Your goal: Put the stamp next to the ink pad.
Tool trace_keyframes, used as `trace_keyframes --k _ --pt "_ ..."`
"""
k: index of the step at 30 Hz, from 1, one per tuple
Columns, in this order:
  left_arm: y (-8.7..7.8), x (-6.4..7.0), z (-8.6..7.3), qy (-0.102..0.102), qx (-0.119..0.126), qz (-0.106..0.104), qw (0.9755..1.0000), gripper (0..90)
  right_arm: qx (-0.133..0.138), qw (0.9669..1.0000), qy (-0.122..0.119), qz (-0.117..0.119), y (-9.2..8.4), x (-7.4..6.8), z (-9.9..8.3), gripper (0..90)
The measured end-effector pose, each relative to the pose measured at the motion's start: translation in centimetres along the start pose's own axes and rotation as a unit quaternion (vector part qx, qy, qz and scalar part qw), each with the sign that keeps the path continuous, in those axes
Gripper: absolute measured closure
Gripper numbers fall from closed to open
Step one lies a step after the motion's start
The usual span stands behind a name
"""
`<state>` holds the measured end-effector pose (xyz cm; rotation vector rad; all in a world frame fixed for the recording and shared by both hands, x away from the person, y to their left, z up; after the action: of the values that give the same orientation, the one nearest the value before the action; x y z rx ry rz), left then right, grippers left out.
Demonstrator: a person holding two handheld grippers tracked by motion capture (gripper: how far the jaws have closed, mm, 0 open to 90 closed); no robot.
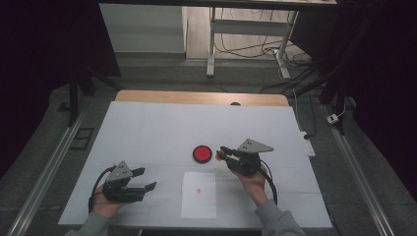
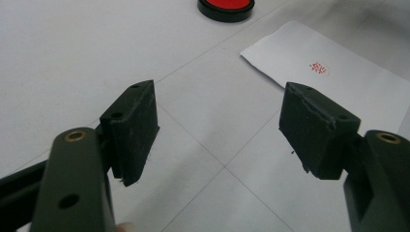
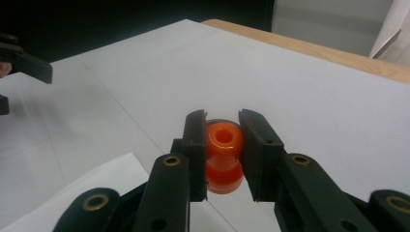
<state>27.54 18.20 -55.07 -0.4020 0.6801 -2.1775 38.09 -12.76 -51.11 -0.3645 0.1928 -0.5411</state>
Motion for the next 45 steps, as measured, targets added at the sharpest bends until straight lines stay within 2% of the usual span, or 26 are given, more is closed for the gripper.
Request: trace_keyframes --k 9,21,27,32,45 --pt "0.1 0.0 -0.1 0.0 -0.003 -0.001 1.0 30.1 -0.033 0.9993 -0.005 -0.017 1.8 0.8 -1.2 71.9" --pt "0.1 -0.1 -0.1 0.0 -0.005 -0.001 1.0 30.1 -0.049 0.9977 0.002 -0.046 3.2 2.6 -1.8 71.9" --pt "0.2 -0.1 -0.1 0.001 -0.006 0.0 1.0 30.1 -0.072 0.9957 -0.005 -0.058 4.2 3.2 -2.5 71.8" --pt "0.2 -0.1 -0.2 0.001 -0.006 0.0 1.0 30.1 -0.097 0.9927 -0.014 -0.07 4.4 3.4 -3.2 71.7" --pt "0.2 -0.1 -0.2 0.002 -0.007 0.0 1.0 30.1 -0.096 0.9932 0.004 -0.066 4.3 3.6 -3.3 71.2"
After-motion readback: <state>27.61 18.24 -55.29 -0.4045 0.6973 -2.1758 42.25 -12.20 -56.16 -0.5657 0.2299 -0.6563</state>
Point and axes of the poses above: each handheld gripper's, and its own axes: y roughly forward along the jaws, z roughly out of its top, x roughly to its right, the point moved 6 cm from there along y, roughly forward along the jaws, and after that the axes turned 5 degrees about z, right-handed, at the moved point
